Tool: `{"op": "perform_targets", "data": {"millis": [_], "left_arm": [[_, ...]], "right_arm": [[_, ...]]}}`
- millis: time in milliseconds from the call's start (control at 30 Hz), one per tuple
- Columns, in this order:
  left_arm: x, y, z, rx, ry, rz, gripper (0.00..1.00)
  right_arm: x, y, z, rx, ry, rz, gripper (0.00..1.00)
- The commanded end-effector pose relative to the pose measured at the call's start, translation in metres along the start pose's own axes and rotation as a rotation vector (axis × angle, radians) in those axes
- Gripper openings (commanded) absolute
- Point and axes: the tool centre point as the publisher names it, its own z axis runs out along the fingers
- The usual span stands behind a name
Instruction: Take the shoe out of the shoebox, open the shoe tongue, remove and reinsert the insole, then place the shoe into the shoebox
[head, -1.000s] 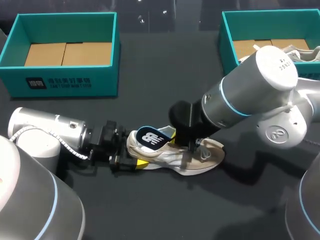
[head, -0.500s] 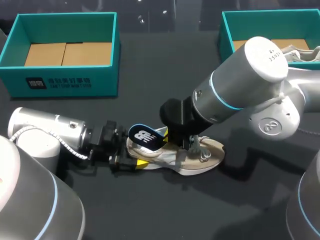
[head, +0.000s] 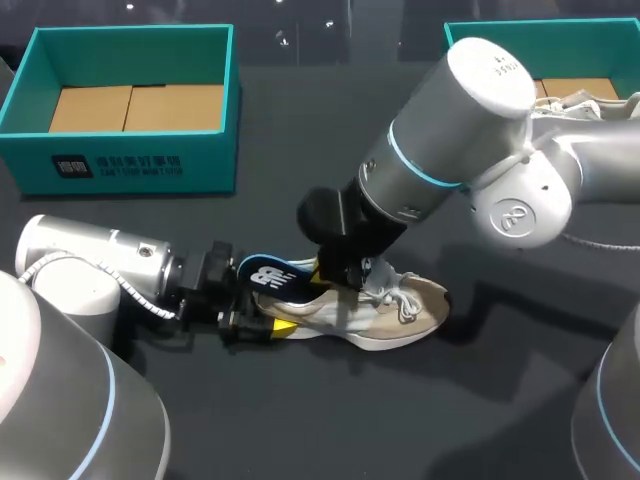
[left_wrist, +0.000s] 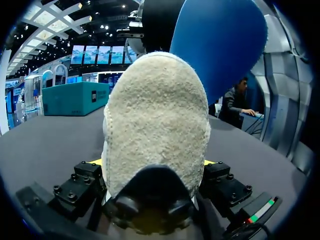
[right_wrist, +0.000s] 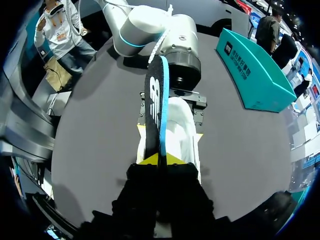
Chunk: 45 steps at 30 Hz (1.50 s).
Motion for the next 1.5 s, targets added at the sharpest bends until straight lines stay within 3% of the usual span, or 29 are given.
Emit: {"op": "perform_targets", "data": {"millis": [33, 100, 233, 533, 833, 1033, 1500], "left_arm": [[-0.001, 0.002, 0.0, 0.0, 0.0, 0.0, 0.0], [-0.001, 0.002, 0.0, 0.0, 0.0, 0.0, 0.0], [-0.001, 0.002, 0.0, 0.0, 0.0, 0.0, 0.0], [-0.001, 0.002, 0.0, 0.0, 0.0, 0.0, 0.0], [-0.001, 0.002, 0.0, 0.0, 0.0, 0.0, 0.0], [-0.001, 0.002, 0.0, 0.0, 0.0, 0.0, 0.0], [-0.001, 0.002, 0.0, 0.0, 0.0, 0.0, 0.0]], "right_arm": [[-0.003, 0.005, 0.001, -0.005, 0.021, 0.006, 0.09], [-0.004, 0.006, 0.0, -0.004, 0.037, 0.02, 0.27], [-0.005, 0.007, 0.0, -0.003, 0.061, 0.044, 0.45], [-0.012, 0.01, -0.006, -0.001, 0.137, 0.125, 0.48], [-0.019, 0.017, -0.005, -0.058, 0.239, 0.134, 0.48], [-0.015, 0.022, -0.002, -0.116, 0.308, 0.094, 0.48], [-0.003, 0.024, 0.006, -0.122, 0.379, 0.13, 0.49]]}}
